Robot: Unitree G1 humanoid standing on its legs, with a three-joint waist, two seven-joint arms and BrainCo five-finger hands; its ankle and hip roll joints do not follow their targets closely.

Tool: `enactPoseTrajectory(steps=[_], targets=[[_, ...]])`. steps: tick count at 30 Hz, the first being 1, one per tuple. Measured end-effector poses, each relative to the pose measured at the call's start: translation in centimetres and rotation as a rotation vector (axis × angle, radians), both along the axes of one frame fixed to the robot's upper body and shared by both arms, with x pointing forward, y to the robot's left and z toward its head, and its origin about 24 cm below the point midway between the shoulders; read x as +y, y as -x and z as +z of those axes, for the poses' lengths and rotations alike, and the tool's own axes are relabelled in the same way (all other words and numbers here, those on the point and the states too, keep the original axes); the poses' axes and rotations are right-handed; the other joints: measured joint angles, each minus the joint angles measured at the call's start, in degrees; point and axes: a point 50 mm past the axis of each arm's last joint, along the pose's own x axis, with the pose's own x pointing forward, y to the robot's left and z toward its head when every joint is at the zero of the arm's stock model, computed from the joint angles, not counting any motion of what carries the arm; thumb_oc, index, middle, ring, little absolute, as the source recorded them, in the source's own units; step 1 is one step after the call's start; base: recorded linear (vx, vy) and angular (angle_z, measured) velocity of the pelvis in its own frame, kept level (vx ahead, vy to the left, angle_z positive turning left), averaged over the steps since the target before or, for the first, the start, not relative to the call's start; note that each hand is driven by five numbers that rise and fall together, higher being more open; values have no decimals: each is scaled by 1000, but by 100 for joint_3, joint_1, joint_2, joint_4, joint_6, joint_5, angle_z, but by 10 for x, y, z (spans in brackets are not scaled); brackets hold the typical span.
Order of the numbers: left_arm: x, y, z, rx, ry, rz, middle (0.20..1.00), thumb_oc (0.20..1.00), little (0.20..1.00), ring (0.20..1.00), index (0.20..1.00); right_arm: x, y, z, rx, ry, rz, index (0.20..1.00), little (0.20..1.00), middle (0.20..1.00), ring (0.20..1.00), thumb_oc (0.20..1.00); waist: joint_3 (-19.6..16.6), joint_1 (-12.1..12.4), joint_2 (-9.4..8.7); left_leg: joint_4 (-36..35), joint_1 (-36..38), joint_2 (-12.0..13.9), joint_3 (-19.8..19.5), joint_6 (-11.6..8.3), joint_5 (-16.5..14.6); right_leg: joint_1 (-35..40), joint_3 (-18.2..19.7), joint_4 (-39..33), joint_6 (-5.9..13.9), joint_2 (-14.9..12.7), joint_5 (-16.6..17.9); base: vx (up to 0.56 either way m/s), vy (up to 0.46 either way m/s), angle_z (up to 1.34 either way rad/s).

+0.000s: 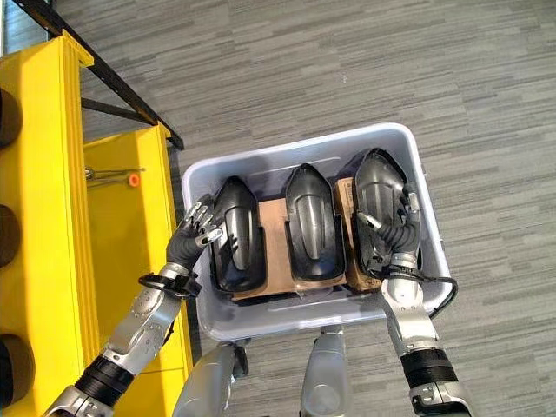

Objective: Move parts from the plastic box to the shelf.

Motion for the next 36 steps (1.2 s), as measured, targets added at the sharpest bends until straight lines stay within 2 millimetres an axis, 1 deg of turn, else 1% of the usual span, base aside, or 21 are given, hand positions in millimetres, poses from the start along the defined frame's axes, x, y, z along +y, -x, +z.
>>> enactPoseTrajectory(steps=[5,7,8,10,13,16,20,24,28,32,36], targets=[[1,0,0,2,2,19,1000,1000,1000,1000,1000,-8,8,-6,13,32,-72,1000,1000,1000,1000,1000,6,-4,1,3,-33,2,49,0,0,-85,63,29,8,-2,5,1,-3,-5],[1,0,1,-8,5,23,1000,1000,1000,1000,1000,-11,11,-1,-10,68,-107,1000,1000,1000,1000,1000,8,-5,-2,8,-96,2,99,0,0,-185,129,38,10,2,5,10,-6,-11],[2,0,1,-11,6,26,1000,1000,1000,1000,1000,-14,13,5,-41,99,-136,1000,1000,1000,1000,1000,32,-10,-4,8,-141,-6,131,1,1,-256,153,43,26,-3,17,3,-9,-10],[2,1,-1,-1,8,34,1000,1000,1000,1000,1000,-17,17,12,-79,123,-175,1000,1000,1000,1000,1000,78,-107,-18,11,-155,-6,132,2,1,-265,155,45,40,5,36,3,-5,-3],[2,0,0,-4,3,44,1000,1000,1000,1000,1000,-16,22,14,-102,123,-180,1000,1000,1000,1000,1000,119,-181,-64,10,-156,6,134,2,1,-272,156,46,33,15,30,0,0,0],[2,0,1,-10,-9,43,1000,1000,1000,1000,1000,-15,28,13,-105,158,-178,1000,1000,1000,1000,1000,121,-198,-68,15,-211,1,138,2,1,-327,160,62,32,14,30,0,0,0],[2,1,0,-9,-8,45,1000,1000,1000,1000,1000,-16,29,13,-106,157,-188,1000,1000,1000,1000,1000,136,-202,-92,79,-257,1,139,12,-8,-363,183,92,32,16,30,0,0,0],[2,1,0,-9,-8,47,1000,1000,1000,1000,1000,-16,29,13,-109,154,-201,1000,1000,1000,1000,1000,183,-212,-174,132,-316,3,150,25,-19,-448,225,168,31,18,29,-13,-8,-2],[3,0,2,-18,-7,55,1000,1000,1000,1000,1000,-16,28,14,-122,152,-202,1000,1000,1000,1000,1000,185,-199,-177,200,-426,5,156,38,-27,-570,258,227,30,13,26,-13,-3,-1],[4,0,2,-18,-6,64,1000,1000,1000,1000,1000,-15,27,9,-98,152,-200,1000,1000,1000,1000,1000,185,-191,-176,238,-498,1,182,38,-27,-661,291,270,34,18,32,-9,-5,-2],[4,1,1,-16,-5,64,1000,1000,1000,1000,1000,-5,23,7,-91,155,-155,1000,1000,1000,1000,1000,185,-177,-176,270,-501,10,187,38,-27,-660,294,277,28,32,42,0,0,0]])
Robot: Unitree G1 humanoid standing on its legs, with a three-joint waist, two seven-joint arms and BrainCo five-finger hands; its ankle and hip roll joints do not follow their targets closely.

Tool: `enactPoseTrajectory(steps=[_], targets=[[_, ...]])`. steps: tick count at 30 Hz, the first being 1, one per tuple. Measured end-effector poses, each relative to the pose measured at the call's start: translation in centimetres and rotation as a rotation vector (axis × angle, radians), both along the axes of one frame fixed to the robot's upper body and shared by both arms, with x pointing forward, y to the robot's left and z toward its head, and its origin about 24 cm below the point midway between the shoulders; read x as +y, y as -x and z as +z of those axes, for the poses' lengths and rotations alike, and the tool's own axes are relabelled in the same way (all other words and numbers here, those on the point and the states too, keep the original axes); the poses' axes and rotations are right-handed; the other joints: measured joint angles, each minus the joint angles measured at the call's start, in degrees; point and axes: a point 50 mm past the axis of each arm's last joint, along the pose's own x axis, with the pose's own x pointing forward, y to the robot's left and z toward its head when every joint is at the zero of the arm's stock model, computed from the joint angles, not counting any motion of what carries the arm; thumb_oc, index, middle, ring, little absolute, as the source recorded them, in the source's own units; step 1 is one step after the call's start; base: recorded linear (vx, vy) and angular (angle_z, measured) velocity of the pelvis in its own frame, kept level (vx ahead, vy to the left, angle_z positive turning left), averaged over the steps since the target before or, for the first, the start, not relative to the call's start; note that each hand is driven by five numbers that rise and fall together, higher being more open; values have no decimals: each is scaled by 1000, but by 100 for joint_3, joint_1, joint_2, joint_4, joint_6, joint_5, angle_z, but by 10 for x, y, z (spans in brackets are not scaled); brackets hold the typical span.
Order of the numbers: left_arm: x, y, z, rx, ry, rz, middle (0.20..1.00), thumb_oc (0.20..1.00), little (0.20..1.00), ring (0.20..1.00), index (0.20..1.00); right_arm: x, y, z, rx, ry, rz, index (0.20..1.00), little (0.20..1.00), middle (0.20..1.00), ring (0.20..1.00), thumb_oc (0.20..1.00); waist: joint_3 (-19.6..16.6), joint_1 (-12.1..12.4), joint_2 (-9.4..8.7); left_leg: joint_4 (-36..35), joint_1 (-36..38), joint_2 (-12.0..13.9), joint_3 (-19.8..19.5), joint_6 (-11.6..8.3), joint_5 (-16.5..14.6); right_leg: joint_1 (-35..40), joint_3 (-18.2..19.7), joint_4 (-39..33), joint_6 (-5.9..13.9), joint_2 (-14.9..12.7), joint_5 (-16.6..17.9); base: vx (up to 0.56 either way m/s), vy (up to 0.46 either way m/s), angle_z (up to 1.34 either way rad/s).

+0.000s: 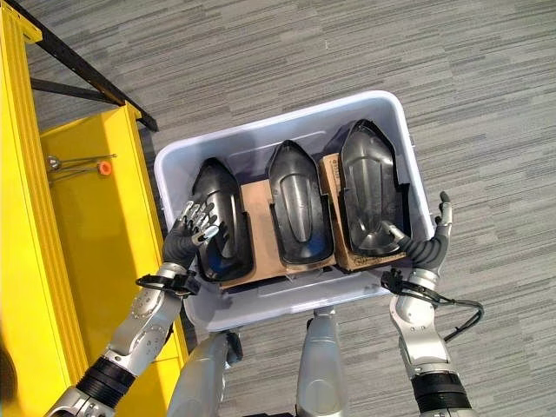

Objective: Move parts from the plastic box to the shelf.

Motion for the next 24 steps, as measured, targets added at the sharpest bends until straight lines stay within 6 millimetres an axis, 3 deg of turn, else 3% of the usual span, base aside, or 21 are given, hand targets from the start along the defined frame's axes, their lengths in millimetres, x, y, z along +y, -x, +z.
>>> enactPoseTrajectory(steps=[12,24], targets=[[-4,2,-2,7,-2,-17,1000,1000,1000,1000,1000,12,-8,-2,15,-20,60,1000,1000,1000,1000,1000,2,56,-3,85,-211,0,-10,1,0,-172,-2,19,-14,-5,55,0,0,0],[-3,1,-2,6,1,-8,1000,1000,1000,1000,1000,-3,-15,-7,32,-91,-13,1000,1000,1000,1000,1000,245,61,31,190,-389,24,75,26,-16,-452,76,180,-17,-4,44,0,4,-3]])
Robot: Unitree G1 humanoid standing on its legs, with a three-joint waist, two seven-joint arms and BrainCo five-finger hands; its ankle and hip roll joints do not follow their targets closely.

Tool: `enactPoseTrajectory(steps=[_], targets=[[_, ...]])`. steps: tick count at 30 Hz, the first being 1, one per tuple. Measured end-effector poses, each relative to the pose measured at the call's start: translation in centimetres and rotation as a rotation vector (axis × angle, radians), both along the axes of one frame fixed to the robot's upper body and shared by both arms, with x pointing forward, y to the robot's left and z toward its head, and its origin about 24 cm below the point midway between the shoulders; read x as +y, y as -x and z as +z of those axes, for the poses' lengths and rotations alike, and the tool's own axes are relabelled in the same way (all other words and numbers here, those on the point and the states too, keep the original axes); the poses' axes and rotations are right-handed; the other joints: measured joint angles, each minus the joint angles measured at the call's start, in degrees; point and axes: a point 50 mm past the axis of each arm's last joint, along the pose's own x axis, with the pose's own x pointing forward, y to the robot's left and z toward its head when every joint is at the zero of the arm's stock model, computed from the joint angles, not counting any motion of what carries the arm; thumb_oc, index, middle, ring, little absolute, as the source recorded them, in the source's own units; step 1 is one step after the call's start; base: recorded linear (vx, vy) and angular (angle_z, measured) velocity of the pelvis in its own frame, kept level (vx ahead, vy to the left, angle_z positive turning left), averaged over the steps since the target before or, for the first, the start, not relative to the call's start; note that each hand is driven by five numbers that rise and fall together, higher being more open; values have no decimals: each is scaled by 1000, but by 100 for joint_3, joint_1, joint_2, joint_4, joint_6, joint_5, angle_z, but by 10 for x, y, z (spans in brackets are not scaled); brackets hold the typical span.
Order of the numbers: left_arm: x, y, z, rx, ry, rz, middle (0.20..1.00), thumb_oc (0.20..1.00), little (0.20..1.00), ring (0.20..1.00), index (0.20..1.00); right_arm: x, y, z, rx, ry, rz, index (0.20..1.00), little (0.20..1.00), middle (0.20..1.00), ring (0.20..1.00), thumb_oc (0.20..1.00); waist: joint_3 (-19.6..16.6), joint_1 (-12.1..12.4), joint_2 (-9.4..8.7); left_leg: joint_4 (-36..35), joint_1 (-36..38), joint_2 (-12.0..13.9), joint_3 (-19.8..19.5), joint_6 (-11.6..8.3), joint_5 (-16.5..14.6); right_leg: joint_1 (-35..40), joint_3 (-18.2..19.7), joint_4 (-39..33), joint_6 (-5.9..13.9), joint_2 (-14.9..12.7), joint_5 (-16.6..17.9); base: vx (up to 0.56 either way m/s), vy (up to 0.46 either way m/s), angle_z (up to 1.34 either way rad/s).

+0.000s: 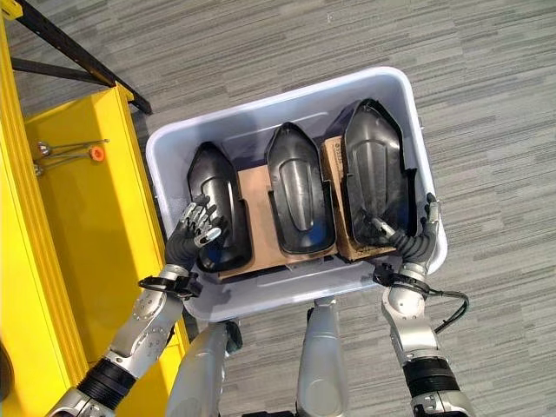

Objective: Move parts from the plastic box to the shelf.

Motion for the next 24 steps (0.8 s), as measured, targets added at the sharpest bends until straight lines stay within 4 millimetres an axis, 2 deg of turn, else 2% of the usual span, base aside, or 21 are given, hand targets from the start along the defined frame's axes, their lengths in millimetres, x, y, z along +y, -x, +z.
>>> enactPoseTrajectory(steps=[5,24], targets=[[1,0,0,5,14,1,1000,1000,1000,1000,1000,-11,3,-4,11,-18,-60,1000,1000,1000,1000,1000,6,1,2,5,-10,5,20,1,-1,-46,48,30,0,3,0,2,-6,-3],[2,0,1,0,22,3,1000,1000,1000,1000,1000,-10,-2,0,-31,-22,-79,1000,1000,1000,1000,1000,6,124,5,156,-375,66,9,0,-1,-461,83,246,-63,58,-39,0,0,0]])
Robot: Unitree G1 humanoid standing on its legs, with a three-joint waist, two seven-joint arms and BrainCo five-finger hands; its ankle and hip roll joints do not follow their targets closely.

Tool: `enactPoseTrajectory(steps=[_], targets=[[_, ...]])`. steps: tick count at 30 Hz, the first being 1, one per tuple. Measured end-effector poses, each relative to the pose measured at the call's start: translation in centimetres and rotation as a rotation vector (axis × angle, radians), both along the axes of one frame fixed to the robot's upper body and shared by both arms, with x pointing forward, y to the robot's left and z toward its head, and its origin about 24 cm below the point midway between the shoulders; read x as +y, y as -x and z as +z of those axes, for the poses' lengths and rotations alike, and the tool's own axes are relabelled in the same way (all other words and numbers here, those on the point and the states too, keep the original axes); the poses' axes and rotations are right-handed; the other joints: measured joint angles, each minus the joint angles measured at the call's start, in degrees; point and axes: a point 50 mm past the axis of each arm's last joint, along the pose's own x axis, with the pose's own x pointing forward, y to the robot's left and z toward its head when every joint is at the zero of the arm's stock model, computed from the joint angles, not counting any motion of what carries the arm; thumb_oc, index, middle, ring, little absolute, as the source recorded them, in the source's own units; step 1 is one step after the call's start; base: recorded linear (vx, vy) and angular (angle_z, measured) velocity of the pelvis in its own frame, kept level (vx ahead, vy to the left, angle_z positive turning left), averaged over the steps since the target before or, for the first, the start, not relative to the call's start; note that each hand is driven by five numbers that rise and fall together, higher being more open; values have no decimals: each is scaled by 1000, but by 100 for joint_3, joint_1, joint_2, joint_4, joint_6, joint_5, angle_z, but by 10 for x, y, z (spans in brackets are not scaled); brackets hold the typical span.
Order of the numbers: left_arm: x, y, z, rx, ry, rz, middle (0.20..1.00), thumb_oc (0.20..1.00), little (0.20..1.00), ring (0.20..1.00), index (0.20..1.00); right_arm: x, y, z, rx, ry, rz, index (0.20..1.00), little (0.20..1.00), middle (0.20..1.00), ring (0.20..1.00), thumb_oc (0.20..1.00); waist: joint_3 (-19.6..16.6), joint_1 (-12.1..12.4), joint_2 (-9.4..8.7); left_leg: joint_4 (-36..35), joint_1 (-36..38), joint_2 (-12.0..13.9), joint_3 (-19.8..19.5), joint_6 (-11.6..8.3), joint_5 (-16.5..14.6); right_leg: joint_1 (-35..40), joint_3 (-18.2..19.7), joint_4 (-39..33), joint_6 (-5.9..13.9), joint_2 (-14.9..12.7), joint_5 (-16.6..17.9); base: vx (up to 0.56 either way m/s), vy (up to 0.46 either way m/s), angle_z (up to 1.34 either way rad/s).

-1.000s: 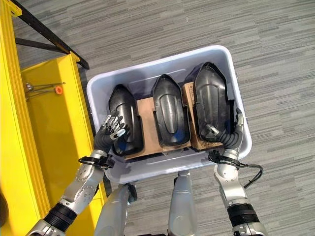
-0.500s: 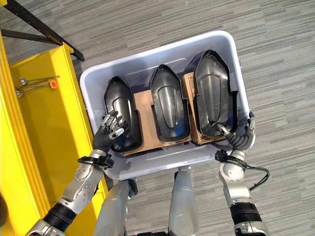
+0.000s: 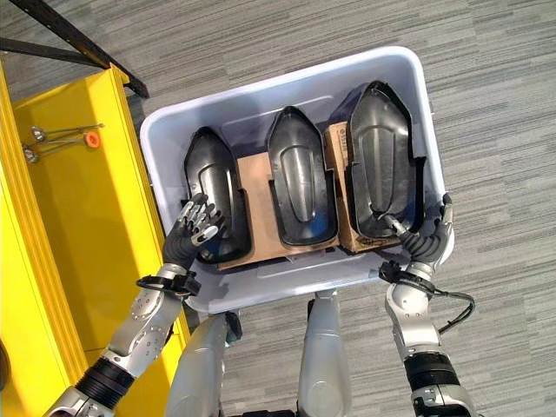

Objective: Move parts from the plastic box to the shelf.

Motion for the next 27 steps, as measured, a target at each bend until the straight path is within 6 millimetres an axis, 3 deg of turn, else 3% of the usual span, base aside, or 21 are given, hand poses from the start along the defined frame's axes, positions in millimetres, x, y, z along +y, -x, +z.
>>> enactPoseTrajectory(steps=[13,27], targets=[[-2,0,5,-19,10,-8,1000,1000,1000,1000,1000,3,-5,7,-24,2,5,1000,1000,1000,1000,1000,0,22,7,105,-168,21,-20,17,-15,-160,-8,119,-32,12,-24,0,0,0],[-1,-1,5,-16,13,6,1000,1000,1000,1000,1000,31,-11,10,-13,51,161,1000,1000,1000,1000,1000,0,156,23,235,-258,19,-66,16,-18,-220,-21,232,-46,8,-34,-1,0,0]])
